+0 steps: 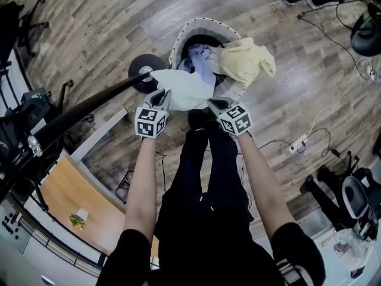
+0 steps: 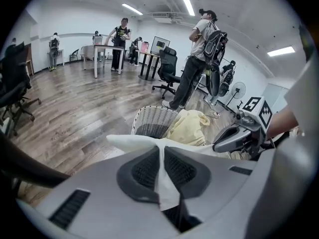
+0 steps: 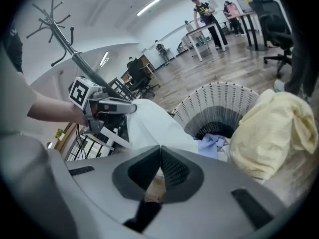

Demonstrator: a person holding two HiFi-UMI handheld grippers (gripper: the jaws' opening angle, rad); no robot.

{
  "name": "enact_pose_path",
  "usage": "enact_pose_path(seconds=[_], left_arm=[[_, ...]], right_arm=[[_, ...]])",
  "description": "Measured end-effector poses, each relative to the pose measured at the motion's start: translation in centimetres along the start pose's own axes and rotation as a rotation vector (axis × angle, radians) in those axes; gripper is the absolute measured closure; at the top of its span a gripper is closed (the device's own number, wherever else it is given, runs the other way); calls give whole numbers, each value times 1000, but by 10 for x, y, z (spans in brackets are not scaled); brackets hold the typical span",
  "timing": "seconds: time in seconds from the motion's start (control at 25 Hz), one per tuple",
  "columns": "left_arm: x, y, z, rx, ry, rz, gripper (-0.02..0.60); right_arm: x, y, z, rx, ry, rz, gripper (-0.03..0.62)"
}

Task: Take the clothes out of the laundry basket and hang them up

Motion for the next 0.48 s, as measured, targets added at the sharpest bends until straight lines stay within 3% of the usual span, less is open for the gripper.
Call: enact_pose_path(seconds=[0.48], left_arm=[[-114, 99, -33, -48, -71, -135, 549]], right_arm=[[-70, 110, 71, 34, 54, -170, 585]])
Point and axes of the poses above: the fingertips, and each gripper's own axes: y backward along the fingers, z to its left, x out of its underside, the point moved 2 cm from there along y, backward along the fingers, and after that the axes turned 11 degrees about -y, right-handed, at the moved point
